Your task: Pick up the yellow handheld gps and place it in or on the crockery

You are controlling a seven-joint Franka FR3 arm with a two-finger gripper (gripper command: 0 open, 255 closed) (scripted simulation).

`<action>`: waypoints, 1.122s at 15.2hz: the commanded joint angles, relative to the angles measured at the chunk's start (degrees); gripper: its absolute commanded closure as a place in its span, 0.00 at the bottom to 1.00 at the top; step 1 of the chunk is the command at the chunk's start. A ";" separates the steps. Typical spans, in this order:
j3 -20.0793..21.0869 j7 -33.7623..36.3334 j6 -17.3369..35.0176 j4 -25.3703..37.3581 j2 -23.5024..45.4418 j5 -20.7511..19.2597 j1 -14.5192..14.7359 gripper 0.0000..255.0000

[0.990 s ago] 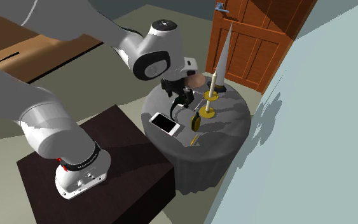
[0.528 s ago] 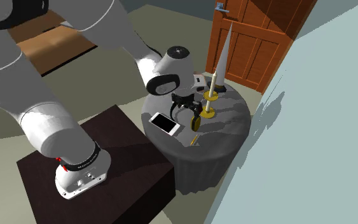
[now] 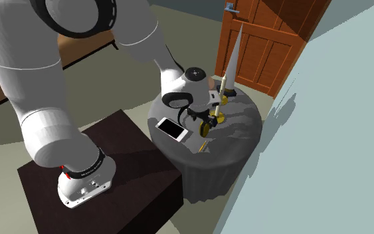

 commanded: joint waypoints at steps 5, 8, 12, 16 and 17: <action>4.46 -2.94 3.28 2.68 5.58 2.93 -3.95 0.00; 4.47 -2.92 3.28 2.68 5.58 2.91 -3.96 0.00; 4.46 -2.91 3.27 2.67 5.57 2.90 -3.94 0.00; 4.45 -2.90 3.26 2.67 5.55 2.89 -3.93 1.00; 4.45 -2.91 3.26 2.68 5.56 2.89 -3.95 1.00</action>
